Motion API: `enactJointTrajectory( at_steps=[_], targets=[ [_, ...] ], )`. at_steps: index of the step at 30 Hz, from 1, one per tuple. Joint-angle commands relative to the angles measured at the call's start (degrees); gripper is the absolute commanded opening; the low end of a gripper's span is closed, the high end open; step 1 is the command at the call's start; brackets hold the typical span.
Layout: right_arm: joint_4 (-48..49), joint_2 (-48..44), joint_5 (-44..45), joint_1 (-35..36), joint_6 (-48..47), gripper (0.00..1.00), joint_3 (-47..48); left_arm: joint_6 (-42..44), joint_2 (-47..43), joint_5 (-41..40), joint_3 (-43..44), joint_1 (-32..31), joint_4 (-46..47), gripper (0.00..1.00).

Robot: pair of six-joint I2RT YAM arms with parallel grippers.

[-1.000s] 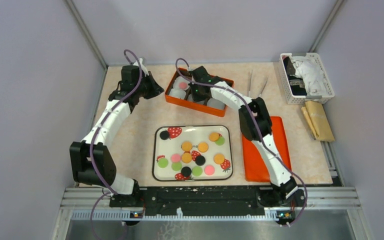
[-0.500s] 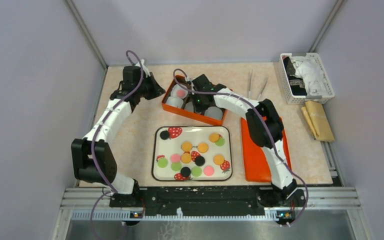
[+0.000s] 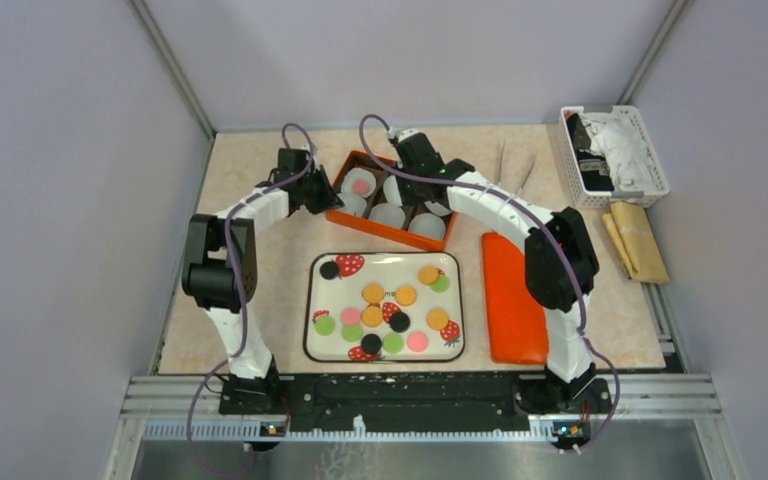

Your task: Pack the cookies

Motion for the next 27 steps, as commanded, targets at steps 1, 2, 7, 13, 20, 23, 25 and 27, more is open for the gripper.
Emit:
enactJointTrajectory(
  at_steps=[1, 2, 7, 13, 20, 23, 25, 27],
  targets=[
    [-0.18, -5.82, 9.69, -0.11, 1.47, 0.00, -1.96, -0.82, 2.57, -1.09, 2.51, -0.31, 2.25, 0.00],
    [-0.07, -6.33, 10.22, -0.59, 1.83, 0.00, -2.84, -0.89, 2.55, -1.32, 2.05, -0.32, 2.20, 0.00],
    [-0.25, -8.30, 10.30, -4.66, 5.86, 0.00, -6.16, -0.34, 1.58, -2.81, -0.55, -0.99, 2.27, 0.00],
    [-2.52, -9.26, 13.68, -11.82, 10.18, 0.02, -8.73, -0.39, -1.67, -2.10, -2.43, -2.03, -0.54, 0.00],
    [-5.72, -7.61, 17.69, -17.22, 10.73, 0.40, -7.42, -0.32, -8.04, -1.33, -4.91, -3.13, -2.62, 0.00],
    [-8.79, -3.89, 19.79, -17.89, 10.67, 0.54, -4.24, -0.28, -10.68, -0.36, -4.44, -3.21, -2.78, 0.00],
    [-10.58, -1.23, 19.25, -18.73, 11.12, 0.55, -1.78, -0.40, -12.69, 0.22, -3.76, -3.26, -2.91, 0.00],
    [-11.49, 0.74, 19.15, -19.49, 11.60, 0.55, -0.30, -0.41, -14.82, 0.48, -3.00, -3.38, -3.01, 0.00]
  ],
)
